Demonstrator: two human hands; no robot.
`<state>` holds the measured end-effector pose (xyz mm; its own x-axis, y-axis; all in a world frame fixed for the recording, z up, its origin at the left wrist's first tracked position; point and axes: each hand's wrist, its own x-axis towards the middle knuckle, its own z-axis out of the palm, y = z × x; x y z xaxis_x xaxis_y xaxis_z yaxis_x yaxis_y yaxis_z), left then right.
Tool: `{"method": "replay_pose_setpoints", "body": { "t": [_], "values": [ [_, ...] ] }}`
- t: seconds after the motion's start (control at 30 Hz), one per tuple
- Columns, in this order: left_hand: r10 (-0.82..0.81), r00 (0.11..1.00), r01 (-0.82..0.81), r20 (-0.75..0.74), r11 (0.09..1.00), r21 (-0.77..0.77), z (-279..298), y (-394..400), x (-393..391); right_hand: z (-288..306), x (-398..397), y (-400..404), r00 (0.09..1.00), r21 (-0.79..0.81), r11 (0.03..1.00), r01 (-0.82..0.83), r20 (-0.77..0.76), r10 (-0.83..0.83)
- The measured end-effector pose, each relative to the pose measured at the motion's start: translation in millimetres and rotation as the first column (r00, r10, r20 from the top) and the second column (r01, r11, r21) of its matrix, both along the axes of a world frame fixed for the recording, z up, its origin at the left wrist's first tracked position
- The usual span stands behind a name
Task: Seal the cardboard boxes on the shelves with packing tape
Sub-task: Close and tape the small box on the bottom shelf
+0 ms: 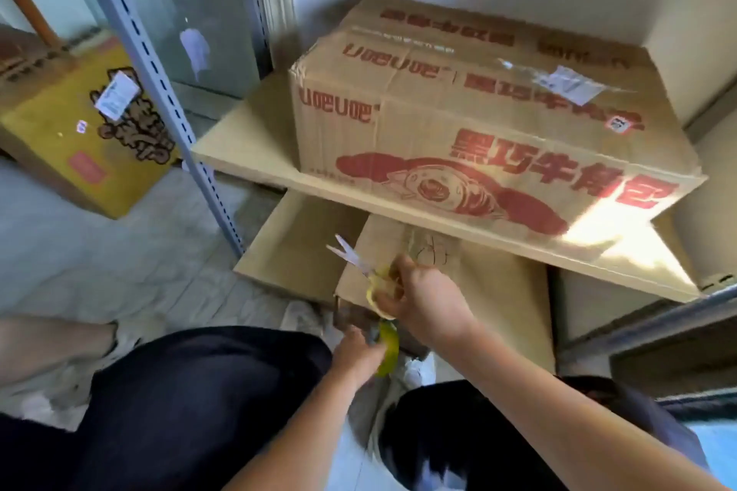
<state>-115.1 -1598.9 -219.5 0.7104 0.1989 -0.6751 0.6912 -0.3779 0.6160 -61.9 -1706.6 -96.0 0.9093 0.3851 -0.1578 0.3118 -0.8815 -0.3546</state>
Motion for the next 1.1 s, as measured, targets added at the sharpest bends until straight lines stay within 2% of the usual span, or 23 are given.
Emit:
{"method": "replay_pose_setpoints", "body": {
  "t": [0.07,0.13,0.2,0.3,0.47,0.57,0.67,0.73,0.8,0.87,1.0,1.1],
  "values": [
    [0.044,0.999,-0.045,-0.012,0.995,-0.093,-16.1,-6.0,0.9,-72.2,25.3,-4.5,0.981,0.007,0.994,0.110,-0.160,-0.107],
    [0.068,0.998,-0.065,0.015,0.992,-0.112,-33.6,-10.5,7.7,-121.2,44.9,-13.1,0.957,0.080,0.974,0.213,-0.218,-0.191],
    [0.068,0.995,-0.059,0.068,0.990,-0.124,-53.0,-11.6,16.3,-157.6,54.6,-19.0,0.964,0.154,0.961,0.230,-0.172,-0.203],
    [0.072,0.996,-0.062,0.060,0.985,-0.163,-74.0,-13.1,20.2,-182.8,63.5,-19.9,0.982,0.145,0.975,0.171,-0.103,-0.157],
    [0.115,0.993,-0.102,0.029,0.953,-0.286,-97.9,-14.3,10.3,-181.8,71.1,-18.8,0.982,0.146,0.980,0.137,-0.149,-0.115],
    [0.264,0.964,-0.250,-0.015,0.888,-0.385,-115.8,-13.6,4.8,-148.0,80.2,-20.3,0.939,0.124,0.987,0.104,-0.339,-0.057],
    [0.340,0.940,-0.314,-0.005,0.861,-0.400,-101.8,-12.8,-1.6,-89.1,66.4,-34.6,0.880,-0.088,0.991,-0.103,-0.472,0.049],
    [0.334,0.942,-0.315,-0.030,0.849,-0.425,-105.9,-14.6,-5.4,-58.9,37.1,-51.7,0.819,-0.280,0.947,-0.159,-0.573,-0.031],
    [0.329,0.942,-0.324,-0.063,0.843,-0.429,-94.0,-14.7,-5.5,-49.4,6.8,-65.2,0.713,-0.442,0.874,-0.202,-0.678,-0.178],
    [0.347,0.934,-0.343,-0.082,0.813,-0.471,-72.8,-14.0,-4.0,-58.3,-5.9,-68.4,0.624,-0.475,0.864,-0.165,-0.729,-0.281],
    [0.359,0.929,-0.356,-0.088,0.802,-0.480,-68.8,-14.2,-3.6,-84.8,4.8,-50.6,0.489,-0.419,0.906,0.065,-0.778,-0.395],
    [0.365,0.928,-0.359,-0.079,0.812,-0.460,-74.8,-11.1,-5.7,-105.8,15.3,-37.1,0.467,-0.408,0.906,0.111,-0.783,-0.410]
  ]
}}
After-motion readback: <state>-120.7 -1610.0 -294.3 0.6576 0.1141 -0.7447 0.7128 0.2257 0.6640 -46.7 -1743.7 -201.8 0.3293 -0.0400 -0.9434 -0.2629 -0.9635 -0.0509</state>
